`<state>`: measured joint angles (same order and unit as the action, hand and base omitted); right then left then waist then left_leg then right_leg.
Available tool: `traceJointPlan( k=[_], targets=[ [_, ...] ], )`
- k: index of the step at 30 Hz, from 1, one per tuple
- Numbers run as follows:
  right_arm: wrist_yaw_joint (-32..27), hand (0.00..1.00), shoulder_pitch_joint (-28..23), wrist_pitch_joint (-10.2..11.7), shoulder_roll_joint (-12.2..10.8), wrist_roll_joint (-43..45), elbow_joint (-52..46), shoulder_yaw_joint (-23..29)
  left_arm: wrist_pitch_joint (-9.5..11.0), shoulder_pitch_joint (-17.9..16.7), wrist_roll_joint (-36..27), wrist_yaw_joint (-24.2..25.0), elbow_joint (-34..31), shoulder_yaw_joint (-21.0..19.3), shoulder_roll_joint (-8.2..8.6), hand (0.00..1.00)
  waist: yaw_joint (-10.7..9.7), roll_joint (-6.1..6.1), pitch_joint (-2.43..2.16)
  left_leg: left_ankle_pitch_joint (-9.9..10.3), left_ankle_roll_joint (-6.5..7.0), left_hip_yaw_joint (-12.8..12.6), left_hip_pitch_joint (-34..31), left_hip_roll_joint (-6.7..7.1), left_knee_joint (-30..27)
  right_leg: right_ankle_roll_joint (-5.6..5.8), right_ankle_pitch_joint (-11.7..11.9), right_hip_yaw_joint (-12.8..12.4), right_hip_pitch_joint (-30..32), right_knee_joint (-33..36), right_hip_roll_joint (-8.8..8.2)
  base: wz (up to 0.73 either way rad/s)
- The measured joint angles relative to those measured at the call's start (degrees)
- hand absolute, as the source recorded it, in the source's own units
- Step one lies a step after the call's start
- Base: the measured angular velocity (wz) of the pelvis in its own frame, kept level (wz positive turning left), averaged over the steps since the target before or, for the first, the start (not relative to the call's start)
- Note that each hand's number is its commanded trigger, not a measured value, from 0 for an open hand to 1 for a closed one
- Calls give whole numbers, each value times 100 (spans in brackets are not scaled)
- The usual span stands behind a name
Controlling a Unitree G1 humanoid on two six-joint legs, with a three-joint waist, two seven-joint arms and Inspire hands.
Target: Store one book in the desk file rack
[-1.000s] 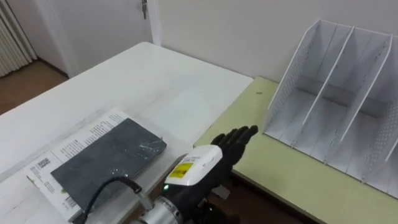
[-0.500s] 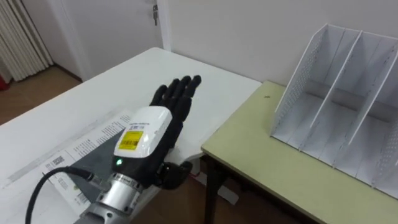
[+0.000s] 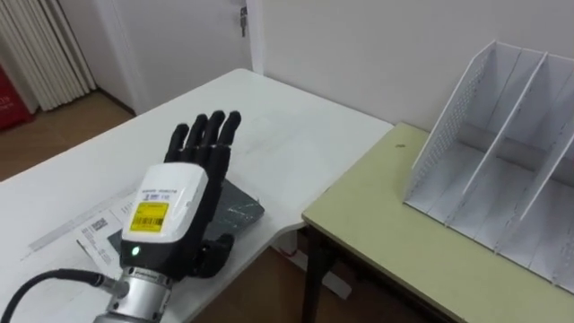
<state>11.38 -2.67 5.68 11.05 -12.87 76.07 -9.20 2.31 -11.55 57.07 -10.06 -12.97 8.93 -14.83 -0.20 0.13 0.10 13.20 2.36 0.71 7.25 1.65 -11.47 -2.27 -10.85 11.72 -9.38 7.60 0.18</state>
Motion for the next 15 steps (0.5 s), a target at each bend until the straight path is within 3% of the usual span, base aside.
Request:
traceJointPlan(
  k=[7,15],
  targets=[
    [2,0,31,-172,18,51,-25,-31,-256,-159,-13,102,24,-18,22,0,86,4,-4,-8,8,125,-9,13,-19,13,-8,120,-73,-64,-13,11],
    [4,0,73,-199,35,448,-136,-34,-336,-207,-13,346,24,15,23,0,80,-5,-6,-8,7,118,-63,13,-21,12,-9,175,-46,-90,-13,0]
  ],
)
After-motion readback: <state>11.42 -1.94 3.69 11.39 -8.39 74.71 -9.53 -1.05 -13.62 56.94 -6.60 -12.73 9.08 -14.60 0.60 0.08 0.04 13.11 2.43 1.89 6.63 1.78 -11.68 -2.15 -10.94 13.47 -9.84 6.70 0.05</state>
